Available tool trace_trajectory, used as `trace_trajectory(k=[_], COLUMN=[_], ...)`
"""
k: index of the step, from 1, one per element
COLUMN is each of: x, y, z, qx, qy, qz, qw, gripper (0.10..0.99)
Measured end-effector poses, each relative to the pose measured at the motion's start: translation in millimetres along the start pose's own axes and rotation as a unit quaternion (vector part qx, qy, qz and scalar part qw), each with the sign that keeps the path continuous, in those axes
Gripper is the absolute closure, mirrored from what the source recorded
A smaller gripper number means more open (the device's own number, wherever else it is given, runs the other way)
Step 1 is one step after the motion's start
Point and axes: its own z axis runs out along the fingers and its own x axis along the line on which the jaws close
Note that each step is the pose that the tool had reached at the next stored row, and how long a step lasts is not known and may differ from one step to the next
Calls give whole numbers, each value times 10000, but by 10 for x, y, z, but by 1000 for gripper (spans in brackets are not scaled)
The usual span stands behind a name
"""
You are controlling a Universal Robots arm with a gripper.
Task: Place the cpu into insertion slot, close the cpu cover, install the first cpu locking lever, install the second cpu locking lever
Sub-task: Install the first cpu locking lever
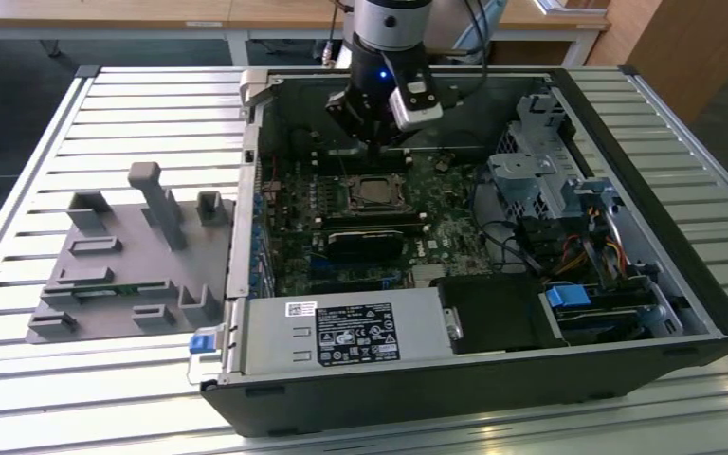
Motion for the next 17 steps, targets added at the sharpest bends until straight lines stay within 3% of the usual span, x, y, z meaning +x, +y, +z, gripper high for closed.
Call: trace_trajectory(k=[8,12,17], x=[0,0,1], y=[0,0,0], z=[2,4,6], qx=[13,23,33], qy=[5,9,13], qz=[-508,-867,-1274], qw=[9987,9962,9918], gripper=[969,969,969])
